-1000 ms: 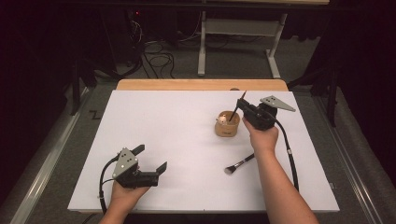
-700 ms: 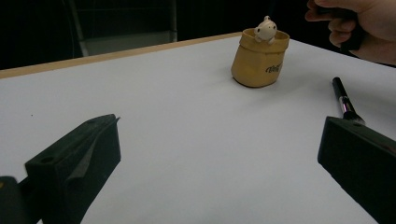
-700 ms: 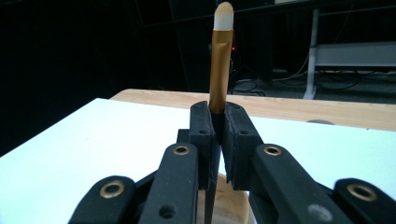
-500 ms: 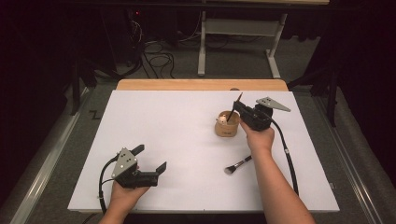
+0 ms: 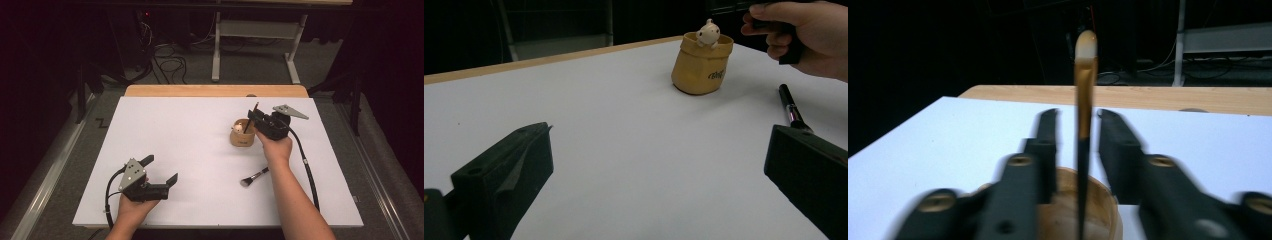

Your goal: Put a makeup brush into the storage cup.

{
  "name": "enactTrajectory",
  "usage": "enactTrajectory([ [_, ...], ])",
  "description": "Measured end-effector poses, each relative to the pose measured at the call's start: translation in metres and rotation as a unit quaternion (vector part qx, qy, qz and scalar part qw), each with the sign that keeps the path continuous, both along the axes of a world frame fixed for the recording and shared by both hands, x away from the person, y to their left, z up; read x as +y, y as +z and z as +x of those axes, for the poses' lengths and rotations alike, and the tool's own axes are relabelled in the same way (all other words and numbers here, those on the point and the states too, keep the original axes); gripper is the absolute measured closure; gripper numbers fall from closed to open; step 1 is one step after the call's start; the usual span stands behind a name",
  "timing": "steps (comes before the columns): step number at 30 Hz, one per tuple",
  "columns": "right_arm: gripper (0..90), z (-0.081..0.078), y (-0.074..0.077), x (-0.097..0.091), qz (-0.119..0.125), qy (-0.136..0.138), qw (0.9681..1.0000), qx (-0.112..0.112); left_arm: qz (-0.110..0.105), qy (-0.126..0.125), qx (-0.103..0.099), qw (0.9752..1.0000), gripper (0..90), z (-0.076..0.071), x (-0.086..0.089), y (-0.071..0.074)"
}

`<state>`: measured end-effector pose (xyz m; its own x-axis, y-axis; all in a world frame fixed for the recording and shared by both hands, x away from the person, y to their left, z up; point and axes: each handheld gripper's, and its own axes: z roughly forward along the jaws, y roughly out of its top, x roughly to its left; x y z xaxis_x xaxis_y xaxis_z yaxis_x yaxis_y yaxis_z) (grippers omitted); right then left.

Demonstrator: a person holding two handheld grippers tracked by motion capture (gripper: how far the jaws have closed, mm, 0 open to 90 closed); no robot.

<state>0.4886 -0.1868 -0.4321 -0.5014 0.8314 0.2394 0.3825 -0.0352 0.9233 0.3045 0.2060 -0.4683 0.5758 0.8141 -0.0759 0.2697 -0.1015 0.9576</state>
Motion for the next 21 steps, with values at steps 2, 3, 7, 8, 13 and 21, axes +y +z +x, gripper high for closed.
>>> enactTrajectory([
  [2,48.3,0.001,0.0,-0.001,-0.005,-0.006,1.0,-0.003,-0.002,-0.002,0.0,1.0,0.7,0.0,-0.001,0.0],
  [3,41.6,0.001,0.0,-0.001,-0.012,-0.01,0.9998,-0.008,-0.001,-0.003,0.0,1.0,1.1,0.0,-0.001,0.0],
  [7,16.8,-0.001,-0.001,-0.004,-0.025,-0.037,0.999,-0.006,-0.001,-0.003,-0.001,1.0,1.1,0.0,-0.001,0.0],
  [8,13.3,-0.001,-0.001,-0.005,-0.025,-0.045,0.9987,-0.004,-0.001,-0.003,-0.001,1.0,1.0,0.0,-0.001,0.0],
  [13,0.4,-0.003,-0.003,-0.012,-0.022,-0.046,0.9987,0.008,-0.001,-0.004,-0.001,1.0,1.1,0.0,-0.001,0.0],
  [21,0.3,-0.018,-0.004,-0.014,-0.025,-0.023,0.9994,-0.008,0.001,-0.006,0.0,1.0,1.0,0.001,-0.003,0.0],
])
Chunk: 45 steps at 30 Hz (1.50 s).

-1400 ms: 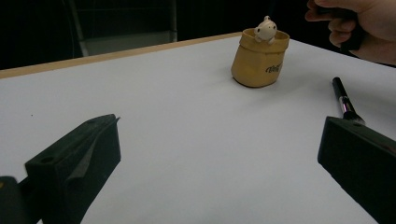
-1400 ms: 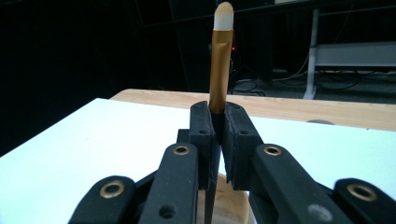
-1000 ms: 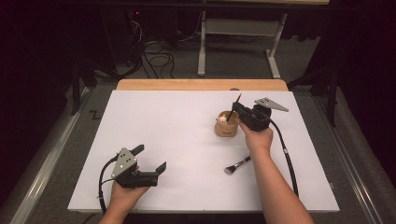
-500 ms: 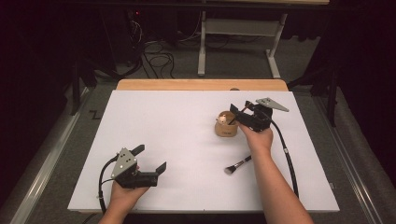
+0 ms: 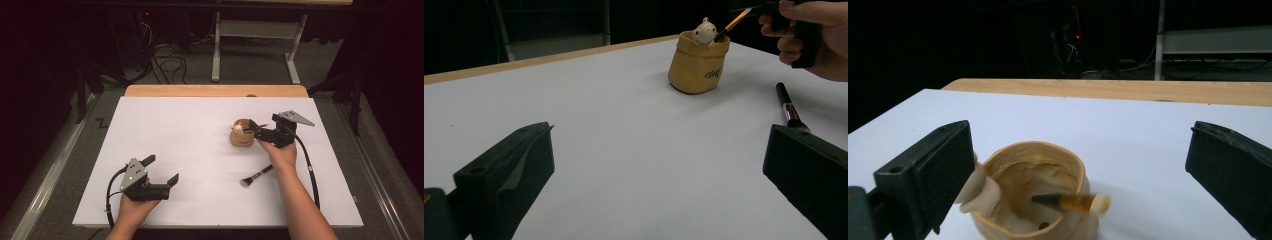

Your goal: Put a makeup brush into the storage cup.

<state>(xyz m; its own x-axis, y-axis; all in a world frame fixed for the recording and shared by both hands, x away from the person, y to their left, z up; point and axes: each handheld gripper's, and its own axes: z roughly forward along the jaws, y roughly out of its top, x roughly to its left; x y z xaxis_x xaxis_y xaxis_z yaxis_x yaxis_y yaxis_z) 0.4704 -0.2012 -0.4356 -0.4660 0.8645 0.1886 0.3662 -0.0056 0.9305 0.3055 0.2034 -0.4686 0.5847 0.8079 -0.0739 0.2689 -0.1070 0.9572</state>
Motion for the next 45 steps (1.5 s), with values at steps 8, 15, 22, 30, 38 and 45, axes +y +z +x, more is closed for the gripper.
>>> enactTrajectory([
  [8,0.3,-0.012,0.004,-0.002,-0.001,0.013,0.9998,-0.013,0.002,0.001,0.0,1.0,1.1,0.0,0.0,0.0],
  [15,0.3,-0.021,0.007,-0.006,-0.007,0.018,0.9996,-0.018,0.003,0.002,-0.001,1.0,1.0,0.0,0.0,0.0],
  [22,0.3,-0.031,0.009,-0.01,-0.012,0.021,0.9995,-0.021,0.003,0.003,-0.001,1.0,1.1,0.0,0.0,0.0],
  [30,0.3,-0.043,0.011,-0.013,-0.015,0.029,0.9991,-0.027,0.003,0.005,0.0,1.0,1.0,0.001,0.002,0.0],
  [38,0.3,-0.057,0.011,-0.02,-0.017,0.036,0.9988,-0.028,0.001,0.008,0.001,1.0,1.1,0.0,0.004,0.0],
  [45,0.3,-0.069,0.009,-0.027,-0.022,0.04,0.9986,-0.027,0.0,0.011,0.001,0.9999,1.0,0.0,0.006,0.0],
])
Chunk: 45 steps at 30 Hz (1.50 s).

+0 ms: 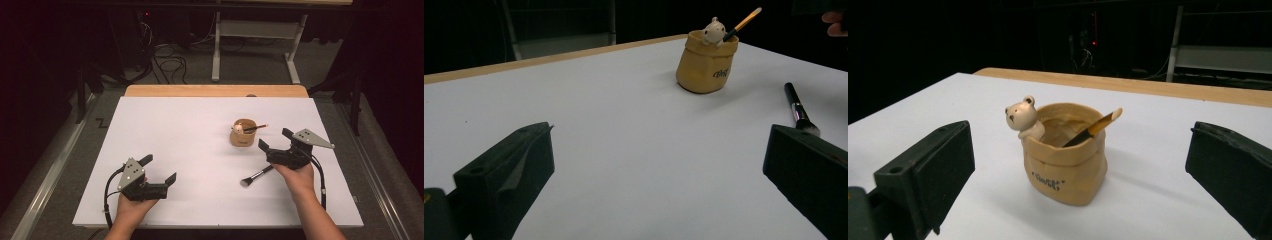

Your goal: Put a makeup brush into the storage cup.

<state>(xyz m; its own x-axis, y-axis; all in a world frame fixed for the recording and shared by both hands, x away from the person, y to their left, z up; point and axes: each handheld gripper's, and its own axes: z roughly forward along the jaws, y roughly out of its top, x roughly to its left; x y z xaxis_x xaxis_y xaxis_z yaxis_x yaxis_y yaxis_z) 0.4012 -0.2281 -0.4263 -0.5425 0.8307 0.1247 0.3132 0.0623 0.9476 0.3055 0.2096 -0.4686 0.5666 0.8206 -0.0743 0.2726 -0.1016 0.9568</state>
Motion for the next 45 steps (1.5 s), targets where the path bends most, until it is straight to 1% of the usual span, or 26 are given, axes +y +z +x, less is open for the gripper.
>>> enactTrajectory([
  [2,0.3,-0.003,0.0,-0.002,0.0,0.002,1.0,-0.003,0.0,0.001,0.001,1.0,1.0,0.0,0.0,0.0],
  [5,0.3,-0.009,-0.002,-0.006,-0.007,0.005,1.0,-0.003,-0.001,0.002,0.001,1.0,1.0,0.0,0.001,0.0],
  [14,0.3,-0.027,-0.01,-0.022,-0.021,0.001,0.9998,0.005,-0.003,0.005,0.002,1.0,1.0,0.0,0.003,0.0],
  [18,0.3,-0.036,-0.016,-0.029,-0.028,-0.004,0.9995,0.012,-0.004,0.007,0.002,1.0,1.0,-0.001,0.004,0.0],
  [21,0.3,-0.043,-0.019,-0.036,-0.038,-0.004,0.9992,0.01,-0.006,0.009,0.003,0.9999,1.0,-0.002,0.006,0.0],
  [26,0.3,-0.058,-0.026,-0.046,-0.039,-0.011,0.9992,0.005,-0.006,0.011,0.003,0.9999,1.1,-0.001,0.006,0.0],
  [29,0.3,-0.068,-0.029,-0.049,-0.042,-0.011,0.999,-0.008,-0.001,0.01,0.002,0.9999,1.0,-0.002,0.005,0.0],
  [34,0.3,-0.08,-0.034,-0.055,-0.038,-0.01,0.9987,-0.031,-0.007,0.006,0.008,0.9999,0.3,-0.002,0.003,-0.001],
  [36,0.3,-0.082,-0.035,-0.056,-0.043,-0.007,0.9986,-0.03,-0.009,0.005,0.007,0.9999,0.3,-0.002,0.001,-0.001],
  [37,0.3,-0.083,-0.035,-0.057,-0.046,-0.009,0.9983,-0.034,-0.009,0.005,0.008,0.9999,0.3,-0.002,0.001,-0.001],
  [41,0.3,-0.083,-0.034,-0.06,-0.037,-0.011,0.9986,-0.035,-0.008,0.008,0.008,0.9999,0.3,-0.002,0.002,0.0],
  [44,0.3,-0.082,-0.035,-0.062,-0.037,-0.011,0.9986,-0.036,-0.01,0.011,0.009,0.9999,0.3,-0.002,0.003,-0.001],
  [45,0.3,-0.083,-0.035,-0.062,-0.034,-0.014,0.9988,-0.033,-0.008,0.01,0.009,0.9999,0.3,-0.002,0.003,-0.001],
])
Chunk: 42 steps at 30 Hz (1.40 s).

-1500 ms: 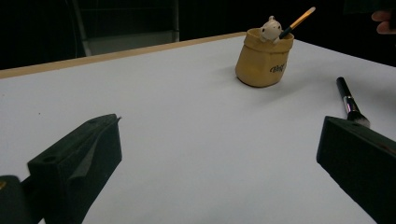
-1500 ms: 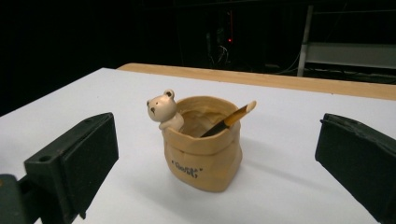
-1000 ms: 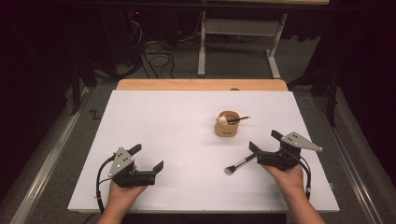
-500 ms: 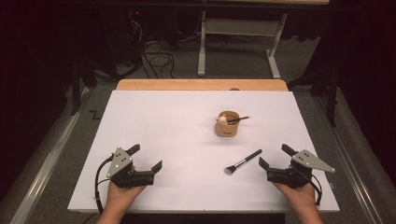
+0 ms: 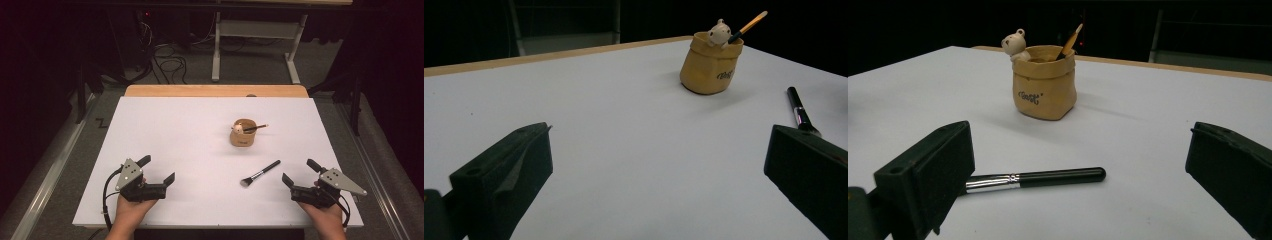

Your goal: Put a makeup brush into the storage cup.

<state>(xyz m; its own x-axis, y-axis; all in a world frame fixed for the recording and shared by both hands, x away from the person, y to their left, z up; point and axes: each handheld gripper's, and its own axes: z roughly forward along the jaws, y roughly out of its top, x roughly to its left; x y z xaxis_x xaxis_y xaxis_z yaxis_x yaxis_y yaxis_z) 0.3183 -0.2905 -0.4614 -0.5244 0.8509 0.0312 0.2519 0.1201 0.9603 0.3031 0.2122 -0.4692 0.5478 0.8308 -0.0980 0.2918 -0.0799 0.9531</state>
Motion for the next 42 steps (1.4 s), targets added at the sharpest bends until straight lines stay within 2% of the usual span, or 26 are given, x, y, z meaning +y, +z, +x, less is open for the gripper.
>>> enactTrajectory([
  [6,0.3,0.0,-0.002,-0.003,0.002,-0.003,1.0,0.004,0.0,-0.002,0.0,1.0,0.3,0.001,-0.003,0.0],
  [9,0.3,0.001,-0.004,-0.005,0.005,-0.008,0.9999,0.011,-0.014,-0.002,0.004,0.9999,0.3,0.002,-0.002,-0.001],
  [13,0.3,0.004,-0.007,-0.006,-0.025,-0.009,0.9991,0.034,-0.011,-0.005,0.01,0.9999,0.3,0.006,0.001,-0.005],
  [16,0.3,0.011,-0.007,-0.004,-0.043,-0.006,0.9972,0.061,-0.014,-0.006,0.003,0.9999,0.3,0.006,0.002,-0.003],
  [19,0.3,0.015,-0.008,0.001,-0.068,-0.006,0.9941,0.084,-0.021,-0.007,0.0,0.9997,0.3,0.007,0.004,-0.001],
  [21,0.3,0.019,-0.009,0.004,-0.077,-0.007,0.9923,0.097,-0.027,-0.006,0.002,0.9996,0.3,0.009,0.004,-0.001],
  [23,0.3,0.02,-0.008,0.006,-0.081,-0.007,0.9904,0.111,-0.022,-0.008,0.003,0.9997,0.3,0.01,0.004,-0.002],
  [29,0.3,0.025,-0.003,0.013,-0.105,0.005,0.9862,0.128,-0.021,-0.012,-0.013,0.9996,0.4,0.007,0.001,0.004],
  [34,0.3,0.028,-0.001,0.018,-0.115,0.015,0.9821,0.148,-0.023,-0.009,-0.006,0.9997,0.4,0.009,0.004,0.002],
  [37,0.3,0.03,-0.002,0.018,-0.123,0.02,0.9782,0.166,-0.018,-0.013,-0.005,0.9997,0.4,0.009,0.004,0.001],
  [42,0.3,0.031,-0.003,0.018,-0.145,0.029,0.9697,0.194,-0.015,-0.016,-0.005,0.9997,0.4,0.007,0.004,0.001],
])
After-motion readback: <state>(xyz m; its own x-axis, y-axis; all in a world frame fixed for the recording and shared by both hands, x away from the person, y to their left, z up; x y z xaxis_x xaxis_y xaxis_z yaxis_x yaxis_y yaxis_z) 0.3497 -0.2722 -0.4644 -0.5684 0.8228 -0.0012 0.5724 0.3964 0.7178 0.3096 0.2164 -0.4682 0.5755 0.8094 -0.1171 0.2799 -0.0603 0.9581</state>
